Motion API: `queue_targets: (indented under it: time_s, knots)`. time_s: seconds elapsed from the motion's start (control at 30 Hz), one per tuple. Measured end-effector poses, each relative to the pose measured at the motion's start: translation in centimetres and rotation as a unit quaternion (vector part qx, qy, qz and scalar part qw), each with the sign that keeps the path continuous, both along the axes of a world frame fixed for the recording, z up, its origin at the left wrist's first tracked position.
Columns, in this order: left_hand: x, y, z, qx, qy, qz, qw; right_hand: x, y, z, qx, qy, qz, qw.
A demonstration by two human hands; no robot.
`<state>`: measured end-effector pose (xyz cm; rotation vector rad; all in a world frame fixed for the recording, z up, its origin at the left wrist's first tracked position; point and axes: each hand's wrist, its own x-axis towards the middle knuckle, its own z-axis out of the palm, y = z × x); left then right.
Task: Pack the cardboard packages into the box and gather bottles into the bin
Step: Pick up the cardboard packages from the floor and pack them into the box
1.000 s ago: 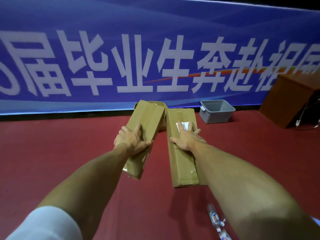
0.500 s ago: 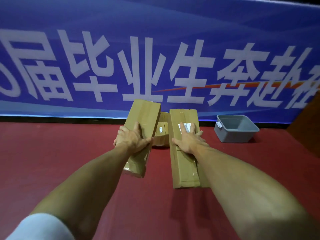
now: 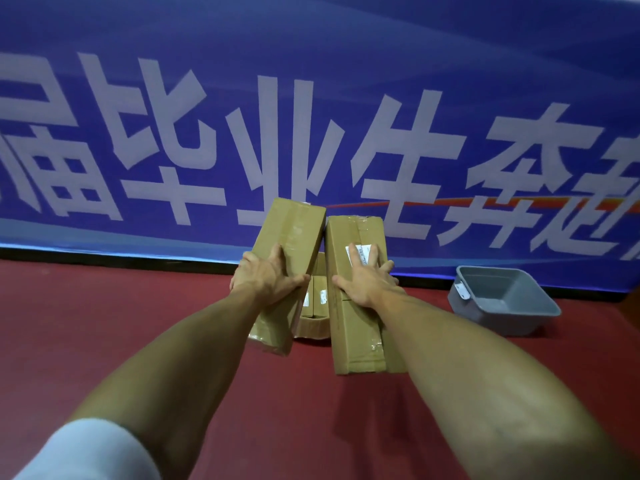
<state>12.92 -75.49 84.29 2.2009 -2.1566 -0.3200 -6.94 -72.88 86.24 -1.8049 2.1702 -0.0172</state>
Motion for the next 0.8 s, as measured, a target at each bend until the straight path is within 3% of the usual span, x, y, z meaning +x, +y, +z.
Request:
queue_targets:
  time_s: [0.4,0.8]
  knots:
    - [-6.4,-21.7,0.9,-0.018,0.011,-0.034,0.999,-6.6,-22.2,0.1,-0.009,-0.042,-0.042,0.998]
    - [-13.3,-36.0,-2.8,0.034,0.009,0.034,0.999,-13.1,-40.0,-4.7,0.044,-0.037,0.011,0.998]
